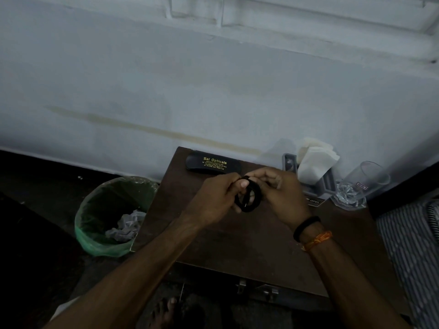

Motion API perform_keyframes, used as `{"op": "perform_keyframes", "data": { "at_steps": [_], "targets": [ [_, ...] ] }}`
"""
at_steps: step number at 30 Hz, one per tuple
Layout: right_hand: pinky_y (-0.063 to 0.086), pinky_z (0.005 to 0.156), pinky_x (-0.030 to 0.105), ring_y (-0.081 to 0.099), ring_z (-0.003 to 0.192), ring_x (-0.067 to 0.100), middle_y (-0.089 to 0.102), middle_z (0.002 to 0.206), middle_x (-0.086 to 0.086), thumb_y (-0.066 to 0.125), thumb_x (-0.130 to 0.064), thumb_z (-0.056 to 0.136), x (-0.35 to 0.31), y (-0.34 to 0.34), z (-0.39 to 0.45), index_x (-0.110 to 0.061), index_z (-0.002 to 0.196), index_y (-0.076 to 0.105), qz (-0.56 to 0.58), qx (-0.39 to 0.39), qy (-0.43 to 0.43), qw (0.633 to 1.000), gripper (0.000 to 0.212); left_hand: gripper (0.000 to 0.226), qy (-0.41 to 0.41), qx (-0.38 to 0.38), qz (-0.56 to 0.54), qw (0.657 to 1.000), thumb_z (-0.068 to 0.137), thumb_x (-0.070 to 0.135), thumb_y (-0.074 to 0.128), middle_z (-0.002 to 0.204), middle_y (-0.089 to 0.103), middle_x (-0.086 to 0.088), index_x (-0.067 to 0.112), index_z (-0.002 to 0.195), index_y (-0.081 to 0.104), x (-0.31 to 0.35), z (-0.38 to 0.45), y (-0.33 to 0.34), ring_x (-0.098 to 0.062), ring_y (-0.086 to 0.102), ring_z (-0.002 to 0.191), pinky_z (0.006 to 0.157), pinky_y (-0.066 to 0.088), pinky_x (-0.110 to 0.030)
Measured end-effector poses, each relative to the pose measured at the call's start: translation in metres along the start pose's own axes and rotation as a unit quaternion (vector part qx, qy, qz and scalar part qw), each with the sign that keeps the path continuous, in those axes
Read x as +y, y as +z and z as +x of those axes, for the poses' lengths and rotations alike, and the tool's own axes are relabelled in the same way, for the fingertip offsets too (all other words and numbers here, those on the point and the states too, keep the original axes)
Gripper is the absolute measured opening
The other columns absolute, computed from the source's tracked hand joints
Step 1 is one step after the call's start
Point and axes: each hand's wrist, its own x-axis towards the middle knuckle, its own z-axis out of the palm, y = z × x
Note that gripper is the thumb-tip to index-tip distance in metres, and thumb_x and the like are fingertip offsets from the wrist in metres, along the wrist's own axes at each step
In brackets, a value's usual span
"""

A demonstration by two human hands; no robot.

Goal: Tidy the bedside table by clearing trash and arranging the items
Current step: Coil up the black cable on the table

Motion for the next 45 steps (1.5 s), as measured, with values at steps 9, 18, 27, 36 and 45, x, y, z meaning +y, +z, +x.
{"op": "perform_keyframes", "data": {
  "at_steps": [9,18,27,36,45],
  "targets": [
    [0.055,0.082,0.04,0.069,0.097,0.025,0.074,0.098,0.006,0.054,-0.01,0.096,-0.005,-0.008,-0.001,-0.017,0.1,0.074,0.087,-0.052,0.063,0.993,0.021,0.032,-0.059,0.025,-0.055,0.996,0.101,0.036,0.046,0.09,0.072,0.0,0.013,0.09,0.064,-0.005,0.004,0.003,-0.014,0.073,0.063,0.074,0.06,-0.039],
    [0.044,0.06,0.008,0.059,0.072,-0.009,0.067,0.09,-0.012,0.081,-0.021,0.075,-0.018,-0.005,-0.013,-0.028,0.107,0.065,-0.13,-0.072,0.037,0.988,0.036,0.024,-0.104,0.029,-0.248,0.963,0.098,0.022,0.056,0.1,0.071,-0.018,0.004,0.108,0.07,-0.008,0.006,0.005,-0.032,0.073,0.08,0.064,0.061,-0.036],
    [0.057,0.068,0.028,0.068,0.073,0.004,0.074,0.08,-0.007,0.076,-0.01,0.074,-0.004,-0.018,-0.011,-0.024,0.089,0.071,-0.122,-0.049,0.099,0.986,0.022,0.036,-0.042,-0.06,-0.259,0.963,0.088,0.012,0.07,0.112,0.071,-0.012,0.009,0.124,0.064,-0.014,0.012,0.008,-0.028,0.072,0.095,0.074,0.061,-0.042],
    [0.06,0.066,0.032,0.073,0.072,0.019,0.076,0.078,0.001,0.078,-0.015,0.077,0.005,-0.023,-0.006,-0.017,0.088,0.075,-0.077,-0.055,0.163,0.982,0.012,0.021,-0.053,0.017,-0.115,0.992,0.088,0.021,0.072,0.09,0.076,0.0,0.017,0.108,0.073,-0.024,0.018,0.014,-0.019,0.073,0.074,0.064,0.059,-0.032],
    [0.062,0.07,0.033,0.073,0.072,0.017,0.075,0.079,0.004,0.075,-0.024,0.084,0.037,-0.013,-0.012,-0.015,0.091,0.075,-0.111,-0.056,0.229,0.966,0.011,0.024,-0.111,0.061,-0.038,0.991,0.084,0.028,0.075,0.096,0.072,0.007,0.019,0.105,0.071,-0.04,0.027,0.034,-0.005,0.068,0.09,0.074,0.06,-0.028]
  ]
}}
